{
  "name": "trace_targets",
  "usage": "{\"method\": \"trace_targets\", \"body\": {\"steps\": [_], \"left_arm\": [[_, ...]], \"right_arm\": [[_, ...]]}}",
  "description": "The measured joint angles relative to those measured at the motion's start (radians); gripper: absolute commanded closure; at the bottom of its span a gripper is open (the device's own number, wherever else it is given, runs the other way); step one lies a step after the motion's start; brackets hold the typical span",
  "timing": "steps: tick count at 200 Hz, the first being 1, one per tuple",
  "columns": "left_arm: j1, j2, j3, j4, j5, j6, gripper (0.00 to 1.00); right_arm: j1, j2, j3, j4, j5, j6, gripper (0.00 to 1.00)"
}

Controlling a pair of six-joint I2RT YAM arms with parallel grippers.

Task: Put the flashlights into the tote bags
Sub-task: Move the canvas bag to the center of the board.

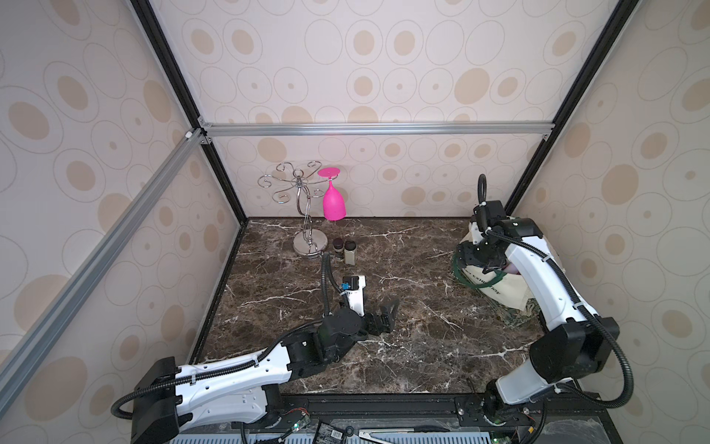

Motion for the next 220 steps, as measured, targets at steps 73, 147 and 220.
{"method": "trace_targets", "body": {"steps": [73, 147, 220], "left_arm": [[0.005, -0.077, -0.060, -0.001, -0.028, -0.029, 0.01], [0.011, -0.126, -0.076, -0.031, -0.064, -0.034, 0.02], [0.016, -0.194, -0.102, -0.067, -0.097, -0.038, 0.03]], "right_arm": [[0.009, 0.138, 0.059, 0.002, 0.018, -0.035, 0.80], [0.065, 0.177, 0.140, -0.026, 0.066, -0.043, 1.00], [0.201, 0.297, 0.327, -0.085, 0.055, -0.001, 1.00]]}}
